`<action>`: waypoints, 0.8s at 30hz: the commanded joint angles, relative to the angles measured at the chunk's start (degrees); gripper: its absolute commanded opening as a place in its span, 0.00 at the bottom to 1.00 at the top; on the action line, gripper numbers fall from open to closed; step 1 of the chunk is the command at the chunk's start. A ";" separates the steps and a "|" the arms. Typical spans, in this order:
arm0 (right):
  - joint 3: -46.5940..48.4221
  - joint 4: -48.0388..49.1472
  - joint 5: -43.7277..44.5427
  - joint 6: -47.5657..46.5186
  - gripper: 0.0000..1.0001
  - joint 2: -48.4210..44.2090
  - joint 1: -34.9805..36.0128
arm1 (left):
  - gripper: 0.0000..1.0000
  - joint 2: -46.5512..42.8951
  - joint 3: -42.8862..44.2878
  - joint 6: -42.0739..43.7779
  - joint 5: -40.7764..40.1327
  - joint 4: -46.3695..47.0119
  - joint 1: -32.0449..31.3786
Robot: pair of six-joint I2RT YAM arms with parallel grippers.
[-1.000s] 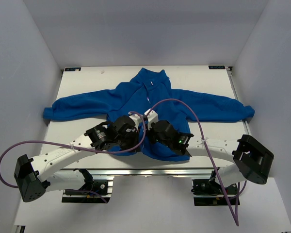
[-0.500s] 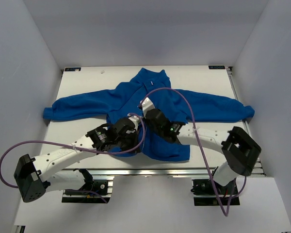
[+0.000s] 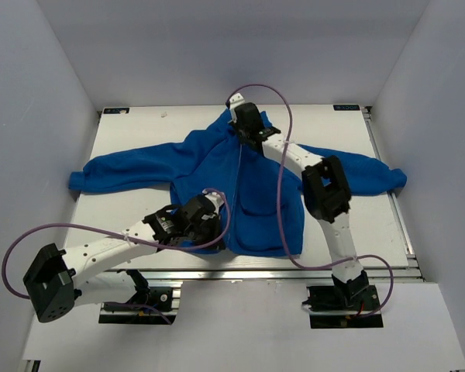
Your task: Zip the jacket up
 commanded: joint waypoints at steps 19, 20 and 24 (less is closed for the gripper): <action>13.76 20.66 -24.99 1.50 0.57 8.13 -11.12 | 0.54 3.89 -1.66 -4.49 6.09 -7.60 -0.37; 14.02 18.90 -25.43 1.41 0.69 7.59 -11.03 | 0.65 4.15 0.34 -4.40 5.28 -8.39 -0.19; 12.27 14.76 -22.20 0.80 0.89 2.85 -11.12 | 0.72 3.63 5.45 -3.08 3.87 -11.21 0.08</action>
